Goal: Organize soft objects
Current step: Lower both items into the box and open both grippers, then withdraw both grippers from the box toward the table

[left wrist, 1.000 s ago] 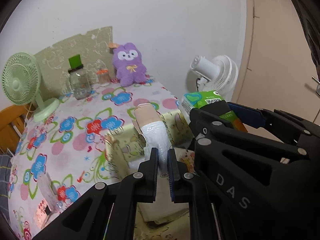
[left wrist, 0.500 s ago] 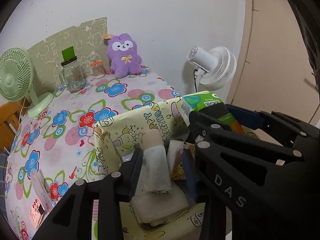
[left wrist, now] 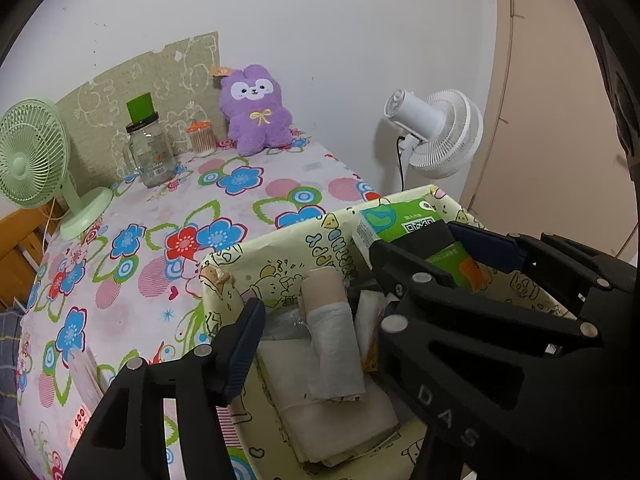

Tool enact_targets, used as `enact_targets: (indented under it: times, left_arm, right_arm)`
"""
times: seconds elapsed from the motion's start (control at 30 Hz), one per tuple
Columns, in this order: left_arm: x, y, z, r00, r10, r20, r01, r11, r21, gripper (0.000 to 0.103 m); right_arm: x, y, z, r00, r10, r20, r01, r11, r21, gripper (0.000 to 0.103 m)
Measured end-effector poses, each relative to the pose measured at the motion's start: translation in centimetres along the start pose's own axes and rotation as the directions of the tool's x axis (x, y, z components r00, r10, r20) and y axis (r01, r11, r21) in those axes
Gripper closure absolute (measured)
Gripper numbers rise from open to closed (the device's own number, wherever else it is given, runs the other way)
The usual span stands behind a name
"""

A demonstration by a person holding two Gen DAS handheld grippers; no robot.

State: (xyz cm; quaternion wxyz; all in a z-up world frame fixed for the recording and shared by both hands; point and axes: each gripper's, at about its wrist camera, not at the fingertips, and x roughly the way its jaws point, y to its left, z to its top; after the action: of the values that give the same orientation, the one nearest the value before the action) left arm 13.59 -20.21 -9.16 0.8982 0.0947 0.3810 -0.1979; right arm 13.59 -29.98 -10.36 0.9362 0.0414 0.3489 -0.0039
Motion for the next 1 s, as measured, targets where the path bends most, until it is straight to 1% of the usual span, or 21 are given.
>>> enact_targets:
  times: [0.07, 0.1, 0.13, 0.2, 0.3, 0.4, 0.47, 0.57, 0.77, 1.0]
  left_arm:
    - [0.0, 0.0, -0.1, 1.000, 0.001, -0.005, -0.001, 1.000, 0.000, 0.035]
    - [0.0, 0.1, -0.1, 1.000, -0.003, -0.005, 0.003, 1.000, -0.002, 0.031]
    - [-0.2, 0.1, -0.1, 1.000, -0.004, -0.003, 0.004, 1.000, -0.003, 0.031]
    - [-0.3, 0.1, -0.1, 1.000, 0.003, 0.004, -0.003, 1.000, -0.001, 0.029]
    - [-0.7, 0.2, -0.1, 1.000, 0.010, 0.013, -0.010, 1.000, -0.002, 0.024]
    - [-1.3, 0.2, -0.2, 1.000, 0.016, 0.023, -0.016, 1.000, 0.005, 0.020]
    - [-1.7, 0.3, -0.2, 0.999, 0.024, 0.032, -0.024, 1.000, 0.008, 0.019]
    - [-2.5, 0.5, -0.3, 0.999, 0.017, 0.044, -0.018, 1.000, 0.007, 0.017]
    - [-4.0, 0.7, -0.6, 0.997, 0.032, 0.074, -0.034, 0.999, 0.023, 0.013]
    - [-6.0, 1.9, -0.9, 0.993, 0.052, 0.107, -0.054, 0.998, 0.012, 0.010]
  right_arm:
    - [0.1, 0.1, -0.1, 1.000, -0.006, -0.006, 0.006, 1.000, -0.001, 0.045]
    - [0.0, 0.1, -0.2, 1.000, -0.006, -0.004, 0.006, 1.000, 0.001, 0.041]
    - [-0.1, 0.1, -0.1, 1.000, -0.007, -0.001, 0.007, 1.000, 0.002, 0.038]
    - [-0.5, 0.2, -0.2, 1.000, -0.011, 0.012, 0.011, 1.000, 0.004, 0.030]
    - [-1.1, 0.4, -0.2, 0.999, -0.018, 0.028, 0.018, 1.000, 0.002, 0.024]
    - [-1.6, 0.7, -0.2, 0.999, -0.026, 0.038, 0.026, 1.000, 0.003, 0.022]
    - [-2.1, 0.9, -0.2, 0.998, -0.034, 0.046, 0.034, 0.999, 0.007, 0.021]
    - [-2.9, 1.2, -0.2, 0.998, -0.038, 0.058, 0.037, 0.999, 0.014, 0.019]
    - [-4.4, 2.3, -0.2, 0.993, -0.077, 0.091, 0.076, 0.997, 0.011, 0.018]
    - [-6.0, 3.8, 0.1, 0.988, -0.087, 0.126, 0.087, 0.996, 0.010, 0.018]
